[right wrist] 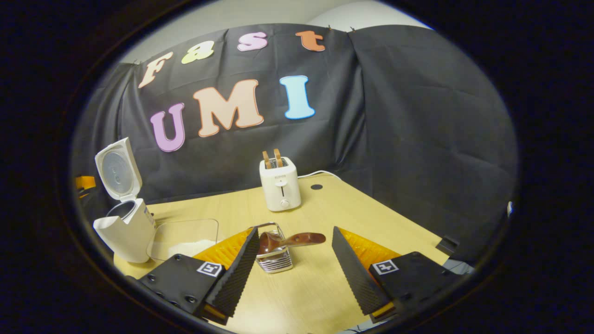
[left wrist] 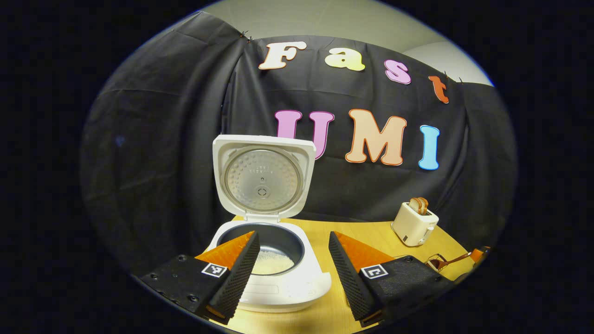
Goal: Close the left gripper, press the button to open the rice cooker; take a wooden spoon from the chopstick holder with the right hand, scoop a spoonful of rice and pour it into the rice cooker, then put the wooden spoon back into the chopstick holder.
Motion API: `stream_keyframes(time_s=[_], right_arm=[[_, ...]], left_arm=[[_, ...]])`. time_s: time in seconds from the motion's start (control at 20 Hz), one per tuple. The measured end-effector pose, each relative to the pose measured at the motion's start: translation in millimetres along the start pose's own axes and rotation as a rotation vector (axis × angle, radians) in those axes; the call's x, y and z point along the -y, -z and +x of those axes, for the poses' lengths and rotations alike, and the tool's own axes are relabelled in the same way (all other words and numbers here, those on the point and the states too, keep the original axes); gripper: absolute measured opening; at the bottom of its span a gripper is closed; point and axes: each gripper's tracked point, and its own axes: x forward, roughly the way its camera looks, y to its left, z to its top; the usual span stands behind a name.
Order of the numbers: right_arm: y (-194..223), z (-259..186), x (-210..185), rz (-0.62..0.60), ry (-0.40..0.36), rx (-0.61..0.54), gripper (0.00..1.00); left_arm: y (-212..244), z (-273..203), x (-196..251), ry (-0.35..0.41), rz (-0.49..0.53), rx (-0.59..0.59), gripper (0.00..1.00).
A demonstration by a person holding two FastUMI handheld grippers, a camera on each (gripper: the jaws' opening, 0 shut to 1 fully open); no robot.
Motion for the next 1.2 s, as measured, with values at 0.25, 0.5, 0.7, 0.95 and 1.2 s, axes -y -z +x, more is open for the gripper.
stream_keyframes(time_s=[0.25, 0.5, 0.7, 0.95, 1.2], right_arm=[[27.9, 25.9, 4.9, 0.050, -0.025, -0.038, 1.00], [46.6, 57.3, -1.0, 0.113, -0.062, -0.060, 0.99], [55.6, 77.6, -12.7, 0.133, -0.096, -0.076, 0.98], [44.0, 101.3, -32.9, 0.143, -0.139, -0.049, 1.00], [45.9, 121.0, -43.8, 0.164, -0.138, -0.053, 0.75]], left_arm=[[13.1, -12.1, 6.0, -0.020, 0.024, -0.014, 0.89], [23.7, -19.2, 3.6, -0.056, 0.020, -0.034, 0.88], [30.4, -24.9, -5.1, -0.088, 0.017, -0.060, 0.89], [28.1, -33.8, -15.0, -0.126, 0.044, -0.056, 0.89], [27.3, -44.3, -21.7, -0.149, 0.056, -0.057, 0.88]])
